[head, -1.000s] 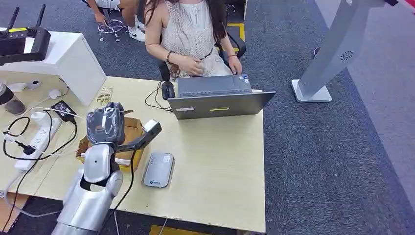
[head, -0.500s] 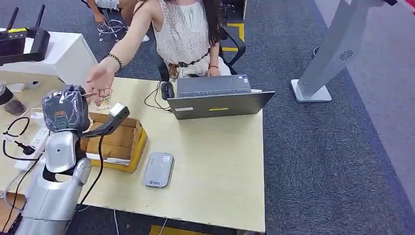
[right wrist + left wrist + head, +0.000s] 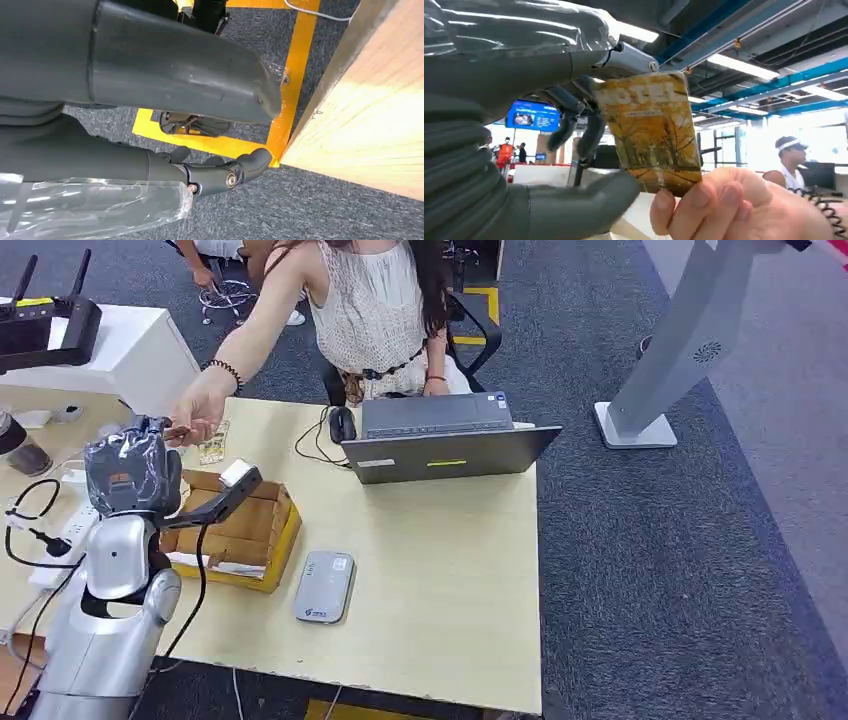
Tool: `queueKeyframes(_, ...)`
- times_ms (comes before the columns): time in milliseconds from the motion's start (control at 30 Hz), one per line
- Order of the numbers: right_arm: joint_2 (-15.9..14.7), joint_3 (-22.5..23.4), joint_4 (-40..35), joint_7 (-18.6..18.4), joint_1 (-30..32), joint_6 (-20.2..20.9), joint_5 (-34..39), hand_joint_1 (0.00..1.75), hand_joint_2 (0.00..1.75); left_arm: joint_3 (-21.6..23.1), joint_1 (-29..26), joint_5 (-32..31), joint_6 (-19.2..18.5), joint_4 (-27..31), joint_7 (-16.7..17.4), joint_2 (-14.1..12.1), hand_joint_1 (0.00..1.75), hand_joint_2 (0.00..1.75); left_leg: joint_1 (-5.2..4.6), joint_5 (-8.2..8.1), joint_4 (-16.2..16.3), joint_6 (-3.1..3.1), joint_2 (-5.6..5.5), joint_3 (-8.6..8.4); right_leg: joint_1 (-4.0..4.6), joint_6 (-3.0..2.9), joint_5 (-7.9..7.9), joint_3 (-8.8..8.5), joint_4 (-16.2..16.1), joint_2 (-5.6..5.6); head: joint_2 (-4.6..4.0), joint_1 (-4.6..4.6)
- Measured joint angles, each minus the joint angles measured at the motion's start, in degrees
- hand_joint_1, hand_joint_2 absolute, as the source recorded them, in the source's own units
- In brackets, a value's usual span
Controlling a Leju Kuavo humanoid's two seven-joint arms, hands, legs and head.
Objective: Pass the card to the sensor for recognition and then transmit it.
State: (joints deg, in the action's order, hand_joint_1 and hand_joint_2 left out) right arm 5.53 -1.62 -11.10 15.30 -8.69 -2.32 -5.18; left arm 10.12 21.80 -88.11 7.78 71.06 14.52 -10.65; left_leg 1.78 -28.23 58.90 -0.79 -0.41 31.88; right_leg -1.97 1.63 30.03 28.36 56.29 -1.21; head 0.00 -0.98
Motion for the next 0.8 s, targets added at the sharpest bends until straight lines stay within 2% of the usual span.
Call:
queueKeyframes(100, 0.00, 0.20, -0.04, 0.04, 0.06, -0.05, -0.11, 0.00, 0.00, -0.09, -0.62, 0.00, 0.92, 1.10, -1.03, 0.66, 0.00, 1.75, 0.00, 0.00, 0.00, 0.00, 0.00, 0.00, 0.00, 0.00, 0.00, 0.01, 0.00, 0.00, 0.00, -0.02)
queueKeyframes(233, 0.00, 0.61, -0.07, 0.07, 0.20, -0.09, -0.09, 0.00, 0.00, 0.04, -2.51, 0.00, 0.90, 5.38, -3.00, 3.09, 0.00, 1.75, -0.01, 0.00, 0.01, 0.00, 0.03, 0.00, -0.01, 0.00, 0.00, 0.02, -0.02, -0.01, 0.00, 0.02)
queueKeyframes(433, 0.04, 2.25, -0.07, 1.20, 0.97, -1.12, 1.60, 0.00, 0.00, 3.56, -9.24, 0.09, -1.28, 16.69, -9.23, 8.42, 0.00, 1.75, -0.07, -0.04, 0.01, 0.04, -0.06, 0.10, -0.07, 0.01, 0.01, 0.04, -0.07, 0.03, 0.00, 0.02)
queueKeyframes(500, 0.02, 3.17, -0.07, 1.70, 1.36, -1.27, 2.34, 0.00, 0.00, 5.17, -12.42, 0.30, -2.31, 19.97, -11.15, 9.30, 0.00, 1.75, -0.09, -0.05, 0.01, 0.06, -0.05, 0.12, -0.08, 0.03, 0.02, 0.04, -0.09, 0.02, 0.00, 0.02)
queueKeyframes(667, -0.09, 5.88, -0.07, 2.91, 2.53, -1.99, 4.04, 0.00, 0.00, 8.56, -20.87, 2.49, -6.27, 25.57, -11.92, 8.99, 0.00, 1.75, -0.08, -0.08, 0.01, 0.05, -0.05, 0.16, -0.07, 0.05, 0.04, 0.08, -0.10, 0.04, 0.00, -0.02)
queueKeyframes(800, -0.24, 7.26, -0.05, 2.97, 2.86, -1.97, 4.13, 0.00, 0.00, 9.13, -25.64, 4.41, -8.65, 27.10, -8.90, 7.74, 0.00, 1.75, -0.07, -0.07, 0.00, 0.04, -0.06, 0.16, -0.07, 0.05, 0.05, 0.08, -0.10, 0.05, 0.00, -0.02)
